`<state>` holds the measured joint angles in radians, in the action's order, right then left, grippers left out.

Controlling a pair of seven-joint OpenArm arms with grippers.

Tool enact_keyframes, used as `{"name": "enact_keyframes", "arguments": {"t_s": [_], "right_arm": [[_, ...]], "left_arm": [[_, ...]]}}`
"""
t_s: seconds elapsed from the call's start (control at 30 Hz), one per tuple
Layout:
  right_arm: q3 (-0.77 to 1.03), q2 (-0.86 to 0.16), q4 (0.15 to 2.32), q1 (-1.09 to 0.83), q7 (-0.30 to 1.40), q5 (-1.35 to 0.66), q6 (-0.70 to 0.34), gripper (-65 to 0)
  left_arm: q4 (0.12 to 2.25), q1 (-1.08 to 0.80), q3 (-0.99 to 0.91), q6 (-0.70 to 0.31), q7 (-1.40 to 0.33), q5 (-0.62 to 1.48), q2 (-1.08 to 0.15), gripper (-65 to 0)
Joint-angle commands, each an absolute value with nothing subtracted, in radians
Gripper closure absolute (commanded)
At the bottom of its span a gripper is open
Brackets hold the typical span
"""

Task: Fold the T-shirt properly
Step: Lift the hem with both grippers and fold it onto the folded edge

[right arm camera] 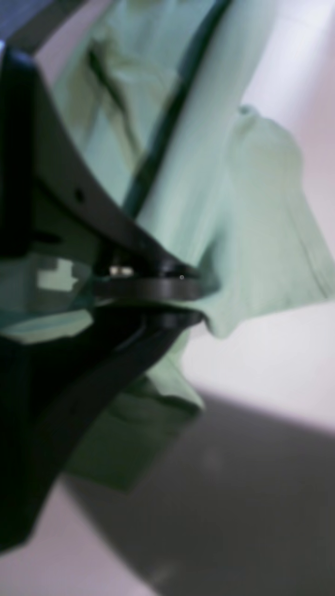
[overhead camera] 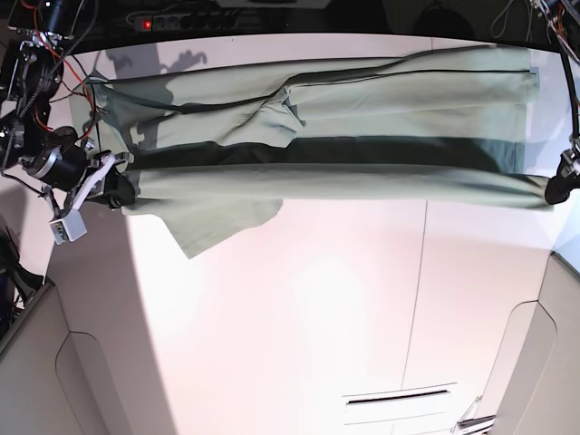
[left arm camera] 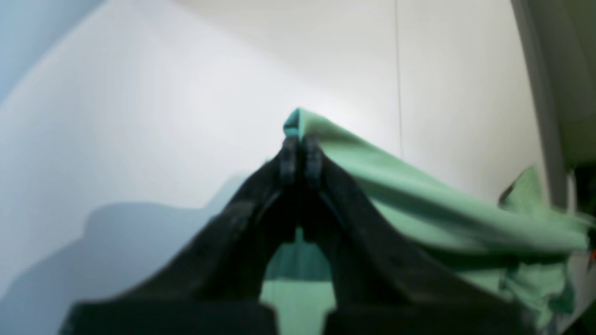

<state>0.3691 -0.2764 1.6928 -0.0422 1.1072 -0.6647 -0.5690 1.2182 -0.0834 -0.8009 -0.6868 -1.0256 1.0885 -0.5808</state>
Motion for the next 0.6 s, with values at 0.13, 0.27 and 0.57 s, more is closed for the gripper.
{"name": "enact_keyframes", "arguments": {"t_s": [0.13,0.27,0.57], "right_arm": [[0.393,-0.288,1.711,-0.076,1.149,-0.699,-0.572,0.0],[0.393,-0.288,1.710,-0.078,1.148,-0.701,-0.572,0.0],[0.393,-0.295,1.740,-0.069,1.135,-0.740,-0.572,-24.4]], "left_arm": [[1.275,-0.153,-0.826,-0.698,-1.048,1.126,-0.610,0.0],[1.275,-0.173,-0.826,-0.698,-1.049,1.126,-0.610,0.0],[1.279,-0.176,-0.826,-0.698,-1.060,1.134,-0.614,-25.8]]}}
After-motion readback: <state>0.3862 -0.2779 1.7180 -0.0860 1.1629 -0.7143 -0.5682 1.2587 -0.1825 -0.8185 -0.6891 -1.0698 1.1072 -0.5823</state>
